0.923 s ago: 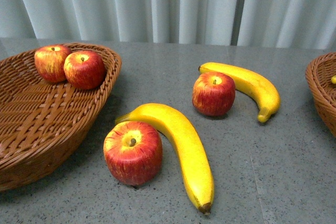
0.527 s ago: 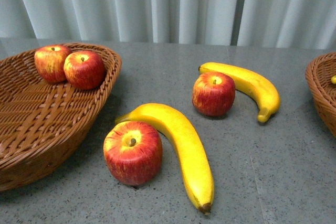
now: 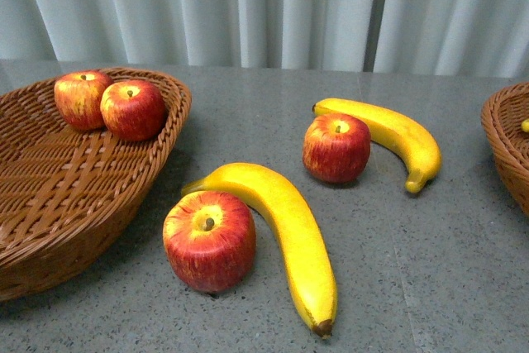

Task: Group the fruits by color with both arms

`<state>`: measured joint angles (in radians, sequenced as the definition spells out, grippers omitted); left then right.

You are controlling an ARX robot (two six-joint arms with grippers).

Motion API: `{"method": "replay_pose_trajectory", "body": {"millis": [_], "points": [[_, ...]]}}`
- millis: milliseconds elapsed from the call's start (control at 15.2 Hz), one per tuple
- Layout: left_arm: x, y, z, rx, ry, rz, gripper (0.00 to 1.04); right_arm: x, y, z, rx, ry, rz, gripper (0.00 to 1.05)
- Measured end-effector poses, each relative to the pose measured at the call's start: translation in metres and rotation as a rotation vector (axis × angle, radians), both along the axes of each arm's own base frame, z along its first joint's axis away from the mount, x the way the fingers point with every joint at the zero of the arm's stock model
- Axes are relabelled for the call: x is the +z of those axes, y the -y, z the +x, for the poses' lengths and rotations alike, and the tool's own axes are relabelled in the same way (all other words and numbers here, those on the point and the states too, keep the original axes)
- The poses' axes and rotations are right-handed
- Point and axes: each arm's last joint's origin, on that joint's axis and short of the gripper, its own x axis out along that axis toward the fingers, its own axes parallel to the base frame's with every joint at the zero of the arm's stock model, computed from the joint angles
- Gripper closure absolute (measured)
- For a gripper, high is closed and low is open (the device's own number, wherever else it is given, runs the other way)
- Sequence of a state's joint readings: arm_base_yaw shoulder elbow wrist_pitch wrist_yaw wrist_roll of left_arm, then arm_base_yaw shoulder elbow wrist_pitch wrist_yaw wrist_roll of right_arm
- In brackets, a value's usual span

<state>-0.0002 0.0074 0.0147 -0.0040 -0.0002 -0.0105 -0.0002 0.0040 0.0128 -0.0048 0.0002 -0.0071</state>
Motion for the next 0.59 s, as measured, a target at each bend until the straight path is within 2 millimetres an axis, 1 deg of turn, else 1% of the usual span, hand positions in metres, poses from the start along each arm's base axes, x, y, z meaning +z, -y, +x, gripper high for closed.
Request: {"method": "replay_pose_trajectory", "body": {"millis": [593], "points": [[0.0, 0.0, 0.0, 0.0, 0.0, 0.0, 0.07, 0.0, 0.0, 0.0, 0.0, 0.0, 0.0, 0.06]]}}
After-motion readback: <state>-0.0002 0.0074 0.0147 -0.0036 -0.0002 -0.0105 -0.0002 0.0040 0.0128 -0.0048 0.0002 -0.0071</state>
